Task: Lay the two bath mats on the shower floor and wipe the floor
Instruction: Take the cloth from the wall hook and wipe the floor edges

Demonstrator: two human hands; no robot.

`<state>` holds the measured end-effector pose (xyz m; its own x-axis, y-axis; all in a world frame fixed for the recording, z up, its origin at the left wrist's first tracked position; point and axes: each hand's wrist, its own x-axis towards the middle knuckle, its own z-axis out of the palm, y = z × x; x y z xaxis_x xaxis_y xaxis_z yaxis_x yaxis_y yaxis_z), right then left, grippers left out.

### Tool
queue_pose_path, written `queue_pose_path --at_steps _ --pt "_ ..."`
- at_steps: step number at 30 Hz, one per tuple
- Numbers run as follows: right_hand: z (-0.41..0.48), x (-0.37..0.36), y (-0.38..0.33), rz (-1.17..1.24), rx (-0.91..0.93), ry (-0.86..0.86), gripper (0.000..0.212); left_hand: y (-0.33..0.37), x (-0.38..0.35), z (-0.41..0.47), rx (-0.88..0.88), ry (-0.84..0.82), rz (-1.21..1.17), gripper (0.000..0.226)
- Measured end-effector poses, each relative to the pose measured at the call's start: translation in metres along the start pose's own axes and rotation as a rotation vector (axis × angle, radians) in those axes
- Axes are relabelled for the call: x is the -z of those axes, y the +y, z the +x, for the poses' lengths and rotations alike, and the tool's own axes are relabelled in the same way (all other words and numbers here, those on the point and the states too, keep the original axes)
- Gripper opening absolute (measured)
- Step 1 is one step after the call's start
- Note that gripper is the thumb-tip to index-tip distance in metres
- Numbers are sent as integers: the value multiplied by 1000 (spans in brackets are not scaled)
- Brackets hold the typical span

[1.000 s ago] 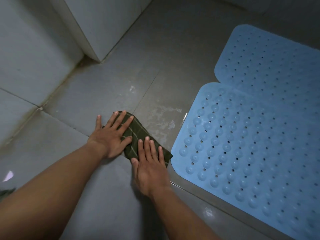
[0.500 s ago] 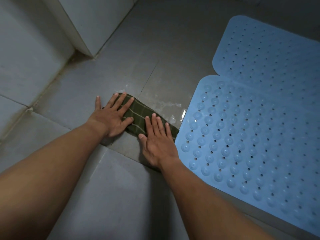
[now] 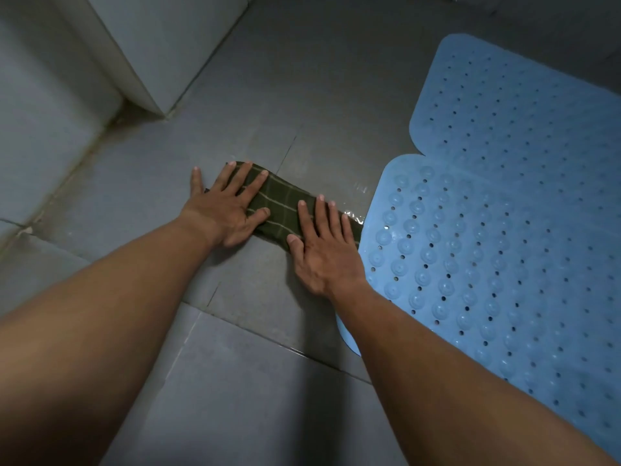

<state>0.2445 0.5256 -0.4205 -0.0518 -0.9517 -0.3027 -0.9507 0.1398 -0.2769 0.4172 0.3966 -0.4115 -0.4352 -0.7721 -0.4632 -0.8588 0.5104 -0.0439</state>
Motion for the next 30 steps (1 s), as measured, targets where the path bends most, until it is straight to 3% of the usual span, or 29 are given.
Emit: queue_pose_path --at_steps 30 --pt "46 27 23 -36 -48 -16 66 5 36 52 -57 -101 6 74"
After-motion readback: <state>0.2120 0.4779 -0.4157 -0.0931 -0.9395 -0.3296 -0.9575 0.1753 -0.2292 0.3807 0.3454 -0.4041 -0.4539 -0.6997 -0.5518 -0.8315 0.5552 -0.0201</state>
